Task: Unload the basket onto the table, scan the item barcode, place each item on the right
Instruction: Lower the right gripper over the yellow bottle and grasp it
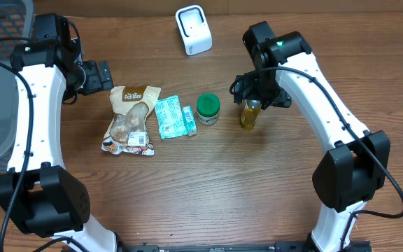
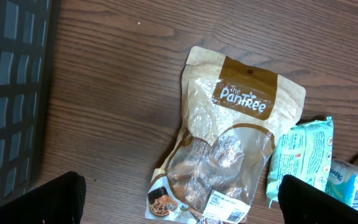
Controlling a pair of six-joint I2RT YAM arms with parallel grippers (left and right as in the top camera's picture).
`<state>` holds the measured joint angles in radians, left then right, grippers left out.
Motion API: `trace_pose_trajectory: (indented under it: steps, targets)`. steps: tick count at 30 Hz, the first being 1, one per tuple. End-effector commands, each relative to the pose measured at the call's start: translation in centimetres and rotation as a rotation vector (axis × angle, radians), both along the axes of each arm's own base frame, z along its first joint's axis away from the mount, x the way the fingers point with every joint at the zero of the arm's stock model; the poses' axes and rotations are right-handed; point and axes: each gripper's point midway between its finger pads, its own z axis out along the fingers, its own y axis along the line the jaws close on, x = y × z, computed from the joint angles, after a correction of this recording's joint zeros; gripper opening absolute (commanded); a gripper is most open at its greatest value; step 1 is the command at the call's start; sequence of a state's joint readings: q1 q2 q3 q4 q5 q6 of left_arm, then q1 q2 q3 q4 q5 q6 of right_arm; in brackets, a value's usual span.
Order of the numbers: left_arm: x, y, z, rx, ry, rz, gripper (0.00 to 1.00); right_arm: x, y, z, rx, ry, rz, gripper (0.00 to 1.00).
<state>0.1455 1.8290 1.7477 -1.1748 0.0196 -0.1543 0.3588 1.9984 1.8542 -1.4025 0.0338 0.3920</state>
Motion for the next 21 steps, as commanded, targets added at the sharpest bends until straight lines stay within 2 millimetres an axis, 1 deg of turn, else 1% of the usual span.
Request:
trace_pose_trajectory:
  steps: [1, 3, 6, 7, 9, 10, 11, 12, 15, 18, 21]
  targets:
    - [0.3, -0.2, 1.7, 0.0, -0.048, 0.004, 1.0, -0.2, -0.3, -0.8, -0.01, 0.023, -0.014, 0.92]
    - [0.3, -0.2, 1.7, 0.0, -0.048, 0.004, 0.99, -0.4, -0.4, -1.2, -0.014, 0.032, -0.014, 0.91]
    - [0.3, -0.2, 1.7, 0.0, -0.048, 0.004, 1.0, -0.6, -0.5, -2.2, -0.018, 0.043, -0.013, 0.88]
    - [0.3, -0.2, 1.7, 0.0, -0.048, 0.004, 0.99, -0.5, -0.4, -2.2, -0.016, 0.036, -0.013, 0.88]
    - [0.3, -0.2, 1.7, 0.0, -0.048, 0.004, 1.0, 0.2, -0.2, -2.1, -0.005, 0.01, -0.013, 0.79]
    - [0.3, -0.2, 1.7, 0.0, -0.048, 0.004, 1.0, 0.3, -0.1, -2.1, -0.004, 0.006, -0.013, 0.77]
    - [0.3, -0.2, 1.7, 0.0, -0.048, 0.004, 1.0, 0.2, -0.1, -2.1, -0.004, 0.006, -0.013, 0.77]
    - [0.3, -0.2, 1.7, 0.0, -0.048, 0.004, 0.99, 0.2, -0.2, -2.1, -0.005, 0.009, -0.013, 0.71]
    - [0.3, -0.2, 1.7, 0.0, -0.048, 0.004, 1.0, 0.2, -0.2, -2.1, -0.004, 0.007, -0.013, 0.63]
    - [0.3, -0.2, 1.7, 0.0, -0.048, 0.004, 0.99, 0.2, -0.2, -2.1, -0.004, 0.008, -0.013, 0.5]
    - [0.3, -0.2, 1.7, 0.0, -0.048, 0.004, 1.0, 0.2, -0.2, -2.1, -0.005, 0.009, -0.013, 0.5]
